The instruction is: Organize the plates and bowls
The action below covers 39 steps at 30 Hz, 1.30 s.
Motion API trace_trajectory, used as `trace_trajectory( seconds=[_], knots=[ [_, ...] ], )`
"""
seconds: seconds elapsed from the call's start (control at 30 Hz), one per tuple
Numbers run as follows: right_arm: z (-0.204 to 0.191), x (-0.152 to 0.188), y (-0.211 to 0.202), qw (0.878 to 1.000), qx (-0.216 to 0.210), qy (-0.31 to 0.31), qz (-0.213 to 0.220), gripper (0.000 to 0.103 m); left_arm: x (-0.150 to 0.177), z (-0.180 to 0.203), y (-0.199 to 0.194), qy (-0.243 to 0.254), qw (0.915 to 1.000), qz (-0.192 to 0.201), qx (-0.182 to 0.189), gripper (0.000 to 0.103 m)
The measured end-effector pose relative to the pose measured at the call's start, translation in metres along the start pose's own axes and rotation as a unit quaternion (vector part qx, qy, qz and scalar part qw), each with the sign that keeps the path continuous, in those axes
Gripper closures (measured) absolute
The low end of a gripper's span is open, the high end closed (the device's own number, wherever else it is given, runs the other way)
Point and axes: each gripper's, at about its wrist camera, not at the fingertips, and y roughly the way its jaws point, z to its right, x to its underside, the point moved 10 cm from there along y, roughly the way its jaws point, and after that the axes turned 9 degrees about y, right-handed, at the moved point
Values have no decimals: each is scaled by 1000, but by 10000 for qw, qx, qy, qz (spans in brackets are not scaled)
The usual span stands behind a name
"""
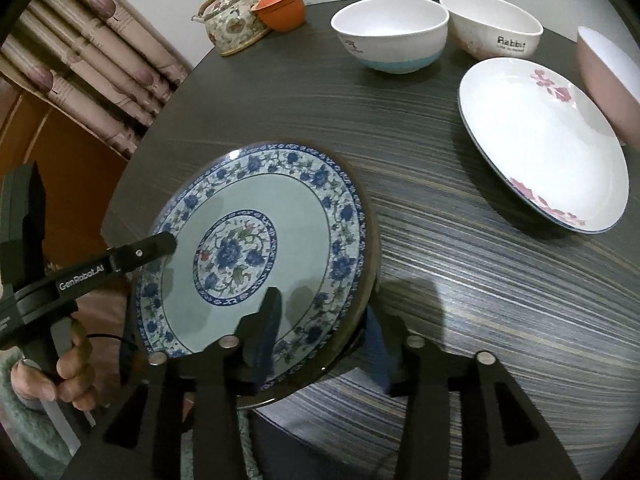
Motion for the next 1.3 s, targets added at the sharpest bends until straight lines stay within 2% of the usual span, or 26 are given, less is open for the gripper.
trace_trajectory(
  seconds=[0.1,0.17,0.33,0.57,0.83,0.97,1.1,1.23,1.3],
  knots=[
    [-1,2,0,9999,144,-46,21,55,4,-4,5,-42,9999,-133,-55,71],
    [-2,1,0,9994,295,-184,69,54,1,1,3,35,10000,-66,-15,70],
    [-12,-2,-3,9985,320,-368,239,49,5,2,10,82,9997,-201,-94,69],
    [-7,-1,-4,9992,244,-177,245,45,8,6,15,195,9992,-259,-229,69],
    [-5,1,-6,9994,171,-41,291,44,0,12,14,329,9982,-14,-502,68],
    [0,2,-11,9993,160,-5,330,44,-9,9,4,312,9962,367,-730,68],
    [4,1,-13,9991,167,43,385,44,-20,6,-15,405,9892,926,-1061,68],
    [10,1,-16,9989,141,149,433,44,-30,15,-33,633,9758,1602,-1346,68],
    [15,2,-18,9987,131,198,454,44,-30,29,-36,839,9701,1875,-1291,68]
  ],
)
